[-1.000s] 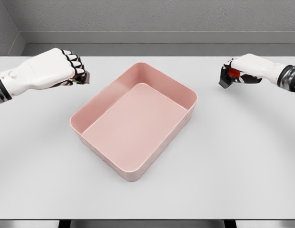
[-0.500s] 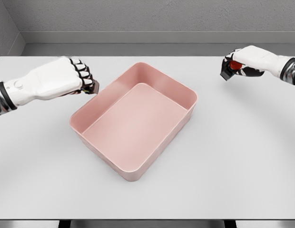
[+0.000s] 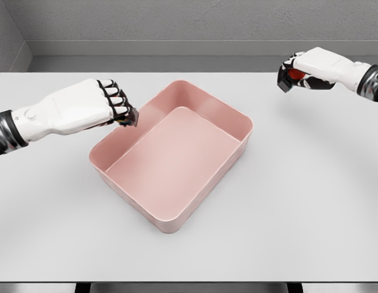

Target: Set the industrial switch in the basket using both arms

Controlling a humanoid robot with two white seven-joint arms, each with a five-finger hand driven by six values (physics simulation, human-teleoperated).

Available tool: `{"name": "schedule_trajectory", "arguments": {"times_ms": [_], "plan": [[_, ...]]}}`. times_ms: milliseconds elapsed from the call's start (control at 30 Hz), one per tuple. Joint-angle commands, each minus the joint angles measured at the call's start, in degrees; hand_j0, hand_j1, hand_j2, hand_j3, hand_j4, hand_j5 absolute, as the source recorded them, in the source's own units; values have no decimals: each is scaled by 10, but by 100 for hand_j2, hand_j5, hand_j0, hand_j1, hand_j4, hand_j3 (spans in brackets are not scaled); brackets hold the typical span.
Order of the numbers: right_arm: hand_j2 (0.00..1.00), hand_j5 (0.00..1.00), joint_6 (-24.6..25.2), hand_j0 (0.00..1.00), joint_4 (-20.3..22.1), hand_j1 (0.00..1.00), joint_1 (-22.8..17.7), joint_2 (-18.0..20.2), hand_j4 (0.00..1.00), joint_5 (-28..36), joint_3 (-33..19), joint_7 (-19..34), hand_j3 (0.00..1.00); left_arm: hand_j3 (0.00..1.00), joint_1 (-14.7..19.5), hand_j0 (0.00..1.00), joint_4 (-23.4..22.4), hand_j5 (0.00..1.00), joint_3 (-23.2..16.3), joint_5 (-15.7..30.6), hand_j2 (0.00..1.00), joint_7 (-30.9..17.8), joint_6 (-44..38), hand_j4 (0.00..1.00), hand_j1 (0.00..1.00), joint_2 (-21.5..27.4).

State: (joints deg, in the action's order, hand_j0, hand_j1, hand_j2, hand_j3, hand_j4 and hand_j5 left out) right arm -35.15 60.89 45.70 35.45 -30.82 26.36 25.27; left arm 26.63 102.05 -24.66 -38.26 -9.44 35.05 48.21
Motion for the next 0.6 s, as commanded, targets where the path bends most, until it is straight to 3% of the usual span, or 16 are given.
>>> {"name": "schedule_trajectory", "arguments": {"times_ms": [0,267,567], "plan": [[48,48,2,48,5,48,0,0,48,4,-1,0,48,79,0,79,3,79,1,3,79,0,-1,79,79,0],[48,48,2,48,30,48,-1,-3,48,13,0,-1,48,87,-1,87,10,87,1,3,87,0,-1,87,87,-1],[48,48,2,48,59,48,-5,1,48,33,5,-1,48,88,0,88,11,88,1,4,88,0,-1,88,88,-10]]}}
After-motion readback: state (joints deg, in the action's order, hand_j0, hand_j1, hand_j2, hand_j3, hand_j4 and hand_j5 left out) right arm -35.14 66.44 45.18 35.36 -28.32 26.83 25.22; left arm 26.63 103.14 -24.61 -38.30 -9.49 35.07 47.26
